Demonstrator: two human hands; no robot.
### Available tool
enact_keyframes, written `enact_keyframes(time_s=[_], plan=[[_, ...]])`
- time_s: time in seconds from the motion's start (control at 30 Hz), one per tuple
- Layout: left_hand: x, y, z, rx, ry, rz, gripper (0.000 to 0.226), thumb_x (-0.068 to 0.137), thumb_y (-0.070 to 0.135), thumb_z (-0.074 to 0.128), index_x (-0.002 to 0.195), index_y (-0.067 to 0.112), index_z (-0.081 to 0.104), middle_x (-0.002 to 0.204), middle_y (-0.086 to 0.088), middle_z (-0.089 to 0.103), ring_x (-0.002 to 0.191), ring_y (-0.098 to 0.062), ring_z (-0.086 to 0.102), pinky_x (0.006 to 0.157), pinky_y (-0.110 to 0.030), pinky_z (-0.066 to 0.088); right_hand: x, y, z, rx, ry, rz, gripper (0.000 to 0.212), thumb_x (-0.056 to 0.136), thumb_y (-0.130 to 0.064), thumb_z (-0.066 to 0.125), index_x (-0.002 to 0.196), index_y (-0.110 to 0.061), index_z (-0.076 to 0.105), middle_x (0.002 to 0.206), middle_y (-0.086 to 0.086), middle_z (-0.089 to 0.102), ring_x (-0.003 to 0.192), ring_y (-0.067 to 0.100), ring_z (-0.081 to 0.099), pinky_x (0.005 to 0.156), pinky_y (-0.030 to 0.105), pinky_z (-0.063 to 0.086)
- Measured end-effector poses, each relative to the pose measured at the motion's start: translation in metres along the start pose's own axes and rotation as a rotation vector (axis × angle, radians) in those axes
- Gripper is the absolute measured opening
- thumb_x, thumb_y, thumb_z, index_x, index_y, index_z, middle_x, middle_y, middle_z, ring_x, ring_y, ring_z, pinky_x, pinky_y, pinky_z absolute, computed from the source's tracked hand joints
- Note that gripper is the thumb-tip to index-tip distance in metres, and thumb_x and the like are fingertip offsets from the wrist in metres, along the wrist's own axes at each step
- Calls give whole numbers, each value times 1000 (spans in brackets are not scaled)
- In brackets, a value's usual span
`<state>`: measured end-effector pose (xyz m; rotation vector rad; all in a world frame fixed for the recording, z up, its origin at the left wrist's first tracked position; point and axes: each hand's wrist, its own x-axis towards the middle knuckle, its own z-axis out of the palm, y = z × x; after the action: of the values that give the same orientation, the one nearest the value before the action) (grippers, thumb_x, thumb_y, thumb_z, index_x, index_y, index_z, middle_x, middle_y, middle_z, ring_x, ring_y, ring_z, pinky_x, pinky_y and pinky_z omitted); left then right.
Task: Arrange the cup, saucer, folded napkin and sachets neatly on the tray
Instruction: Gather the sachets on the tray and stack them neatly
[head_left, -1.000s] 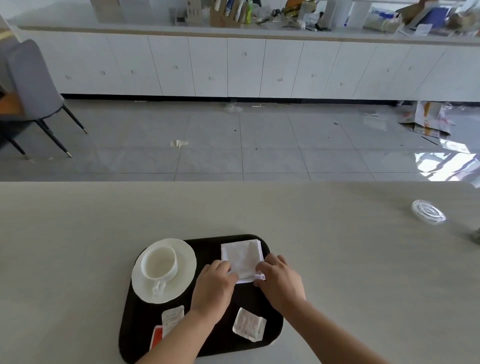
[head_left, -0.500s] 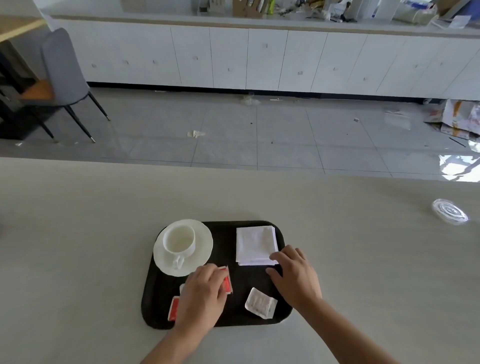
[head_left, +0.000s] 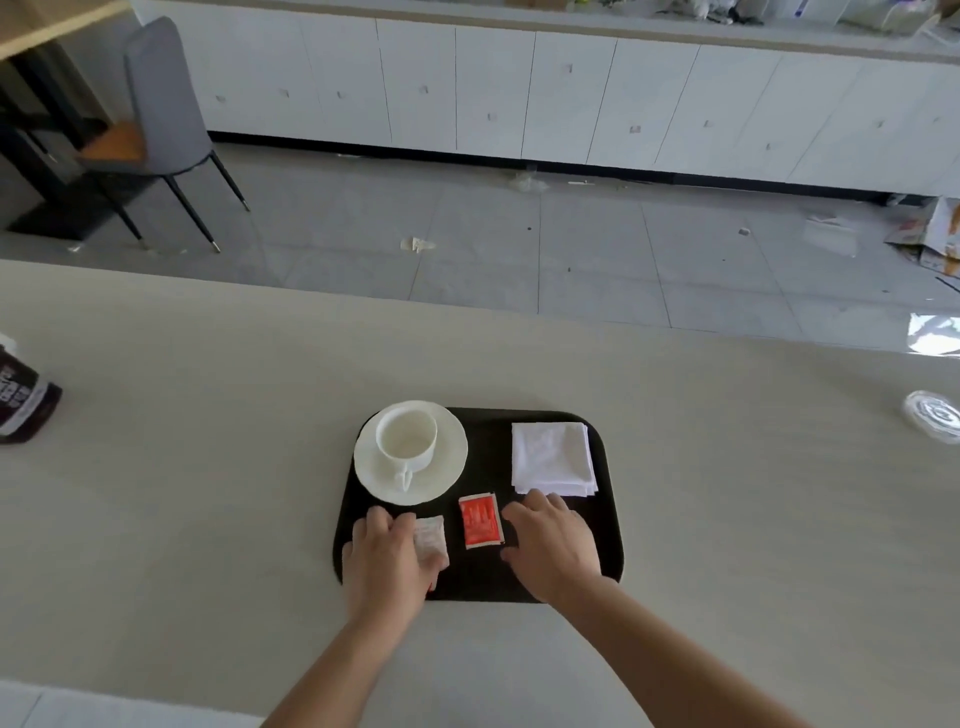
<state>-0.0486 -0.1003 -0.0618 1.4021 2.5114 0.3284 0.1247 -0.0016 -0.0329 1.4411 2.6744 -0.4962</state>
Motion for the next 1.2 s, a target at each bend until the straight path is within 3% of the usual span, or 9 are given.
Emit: enact_keyframes(time_s=[0.23,0.4,0.57,0.63,0.73,0.83,0.97,1.07,1.2], plan=[[-4,6,-7,-289,154,14,24,67,13,80,82,25,66,76,11,59,70,-17,53,64,-33,40,-30,35,4,47,-49,192,44,82,-41,71,121,-28,55,114,-3,52,104,21,50,80,30,48],[-19,47,-11,-411,159,273,15,77,19,78,77,24,63,73,14,57,62,-5,53,53,-14,40,-29,43,5,160,-33,228,39,82,-30,70,120,-26,59,105,-2,56,100,21,54,74,26,44],[-26,87,18,-368,88,477,21,74,10,77,80,21,60,81,9,56,72,-7,53,58,-23,48,-29,55,1,348,89,313,7,85,-20,64,89,-23,69,84,-4,63,73,17,58,54,18,35],[-34,97,30,-355,19,520,20,76,13,76,89,23,66,90,10,61,80,-6,57,64,-23,53,-31,60,-1,382,106,338,14,83,-11,58,79,-22,67,76,-4,65,70,18,59,52,18,35],[-46,94,33,-352,-16,530,14,78,21,72,91,25,71,95,12,65,89,-4,59,71,-18,54,-36,67,-4,361,116,378,21,87,-11,51,85,-23,67,80,-4,68,71,17,58,53,22,38],[-44,69,25,-331,56,461,13,73,16,73,84,24,72,87,12,62,83,-4,56,68,-22,52,-36,67,-4,334,163,376,20,91,-17,51,92,-26,69,89,-7,68,77,15,58,59,28,46],[-31,17,12,-123,173,186,32,61,16,85,91,18,73,86,0,59,77,-22,54,62,-36,49,-24,40,-3,293,164,203,19,93,-26,57,108,-28,69,106,-10,65,102,13,58,70,27,49],[-21,-3,7,-30,115,8,50,62,35,87,105,15,71,89,-5,56,77,-27,53,60,-39,51,-6,12,-1,212,85,51,37,94,-37,57,130,-27,57,121,-7,60,116,16,52,83,30,52],[-11,-6,7,-120,92,-20,50,56,26,92,99,11,72,83,-1,48,73,-24,50,59,-35,48,16,-15,8,63,-33,-78,60,94,-24,60,147,-23,32,139,3,44,124,25,45,89,39,54]])
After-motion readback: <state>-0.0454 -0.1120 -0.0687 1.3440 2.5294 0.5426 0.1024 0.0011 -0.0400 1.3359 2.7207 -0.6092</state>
